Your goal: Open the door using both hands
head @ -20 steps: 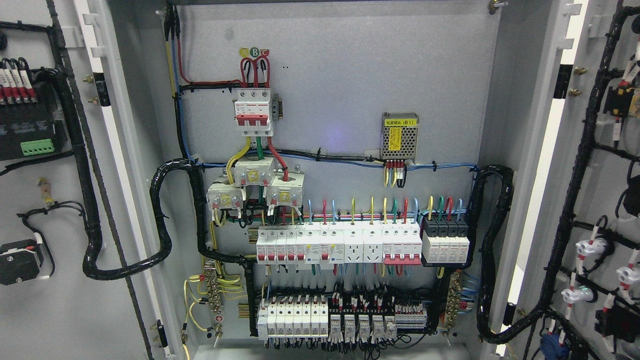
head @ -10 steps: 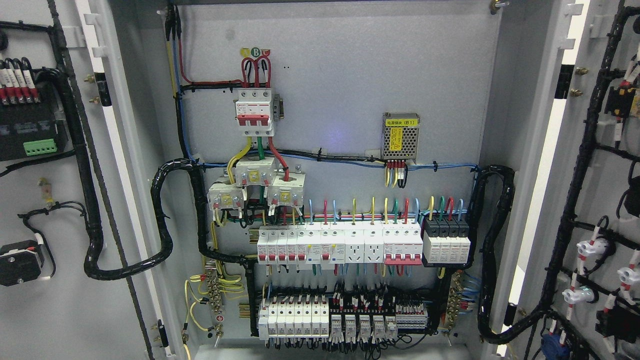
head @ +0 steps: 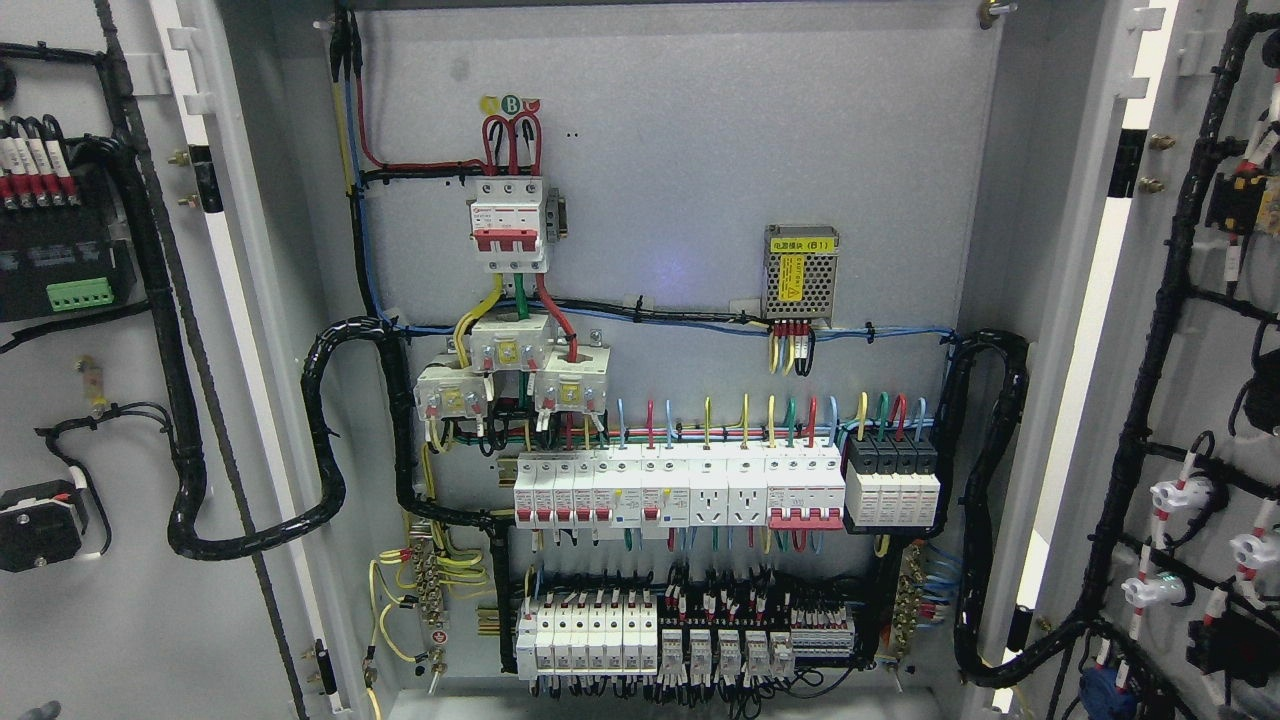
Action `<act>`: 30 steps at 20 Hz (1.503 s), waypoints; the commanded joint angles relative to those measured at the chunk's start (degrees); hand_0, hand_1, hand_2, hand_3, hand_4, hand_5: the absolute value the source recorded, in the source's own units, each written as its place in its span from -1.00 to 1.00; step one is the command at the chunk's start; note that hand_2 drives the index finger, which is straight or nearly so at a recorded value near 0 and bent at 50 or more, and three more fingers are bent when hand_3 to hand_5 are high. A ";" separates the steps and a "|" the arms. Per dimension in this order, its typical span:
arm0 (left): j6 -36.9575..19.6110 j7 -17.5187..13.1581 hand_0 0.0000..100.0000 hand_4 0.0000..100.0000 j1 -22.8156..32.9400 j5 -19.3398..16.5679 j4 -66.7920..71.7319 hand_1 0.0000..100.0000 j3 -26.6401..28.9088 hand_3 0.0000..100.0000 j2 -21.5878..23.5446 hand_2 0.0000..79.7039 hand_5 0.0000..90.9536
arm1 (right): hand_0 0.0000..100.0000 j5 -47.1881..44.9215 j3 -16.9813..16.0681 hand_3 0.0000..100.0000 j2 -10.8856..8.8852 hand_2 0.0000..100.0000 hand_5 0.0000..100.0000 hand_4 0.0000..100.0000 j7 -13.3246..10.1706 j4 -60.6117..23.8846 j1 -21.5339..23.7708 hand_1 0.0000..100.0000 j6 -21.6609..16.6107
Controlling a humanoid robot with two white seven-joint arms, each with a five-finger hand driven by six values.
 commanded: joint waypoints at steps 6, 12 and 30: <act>-0.08 -0.13 -1.00 -0.94 1.40 -5.69 -8.56 -1.00 -9.95 -1.00 -2.35 -1.00 -1.00 | -1.00 0.51 7.70 -1.00 0.26 -1.00 -1.00 -1.00 -0.03 -1.11 -3.28 -1.00 -8.46; -2.01 -0.13 -1.00 -0.94 2.27 -12.81 -8.56 -1.00 -14.52 -1.00 -6.65 -1.00 -1.00 | -1.00 0.78 11.83 -1.00 0.52 -1.00 -1.00 -1.00 0.06 -1.11 -3.72 -1.00 -8.46; -2.63 -0.13 -1.00 -0.94 11.59 -28.29 3.99 -1.00 -17.51 -1.00 -20.46 -1.00 -1.00 | -1.00 13.69 34.50 -1.00 9.92 -1.00 -1.00 -1.00 -0.38 10.04 -0.03 -1.00 -8.11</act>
